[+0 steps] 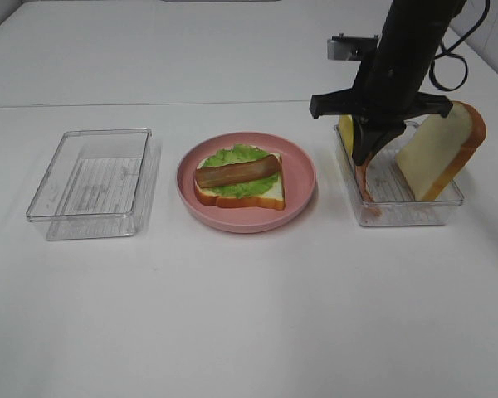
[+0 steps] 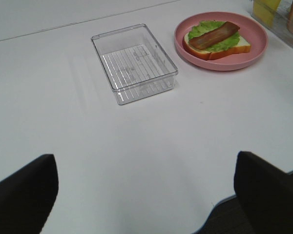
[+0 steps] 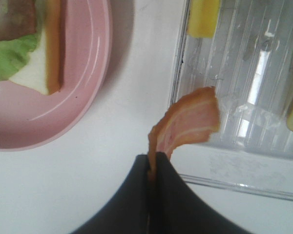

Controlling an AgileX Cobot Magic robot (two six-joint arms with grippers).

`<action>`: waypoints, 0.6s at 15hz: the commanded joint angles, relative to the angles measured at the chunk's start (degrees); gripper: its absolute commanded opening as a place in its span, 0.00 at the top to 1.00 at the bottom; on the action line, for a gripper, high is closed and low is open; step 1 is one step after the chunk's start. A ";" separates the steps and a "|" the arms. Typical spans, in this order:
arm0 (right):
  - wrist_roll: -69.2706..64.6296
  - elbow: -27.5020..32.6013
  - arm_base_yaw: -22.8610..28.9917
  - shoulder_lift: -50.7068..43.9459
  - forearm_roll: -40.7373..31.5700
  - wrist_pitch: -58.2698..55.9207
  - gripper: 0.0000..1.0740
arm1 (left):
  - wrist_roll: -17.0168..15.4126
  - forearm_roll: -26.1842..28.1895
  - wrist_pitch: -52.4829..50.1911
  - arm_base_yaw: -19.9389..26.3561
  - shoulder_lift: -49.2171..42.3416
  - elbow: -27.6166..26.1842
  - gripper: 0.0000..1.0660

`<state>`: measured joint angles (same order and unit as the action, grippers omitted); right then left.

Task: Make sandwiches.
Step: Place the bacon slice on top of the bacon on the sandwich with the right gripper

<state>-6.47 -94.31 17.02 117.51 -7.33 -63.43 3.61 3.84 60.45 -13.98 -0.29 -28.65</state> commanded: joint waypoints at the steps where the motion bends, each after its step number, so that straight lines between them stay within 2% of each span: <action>1: -0.40 -1.20 0.06 -4.07 -0.74 -1.95 1.00 | 0.00 0.17 -0.52 -0.11 -1.32 0.06 0.14; 4: 3.09 -1.20 0.06 -10.60 -8.08 -1.95 1.00 | 0.00 0.17 -0.52 -0.11 -1.32 0.06 0.14; 5: 5.44 -1.20 0.06 -12.15 -14.44 -1.60 1.00 | 0.00 0.17 -0.52 -0.11 -1.32 0.06 0.14; 6: 6.47 -1.20 0.06 -12.26 -16.27 -1.38 1.00 | 0.00 0.17 -0.52 -0.11 -1.32 0.06 0.14; 9: 12.09 -1.20 1.03 -10.20 -28.42 3.84 1.00 | 0.00 0.17 -0.52 -0.11 -1.32 0.06 0.14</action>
<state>4.18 -95.34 17.70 106.91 -33.98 -60.56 3.61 3.84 60.45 -13.98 -0.29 -28.65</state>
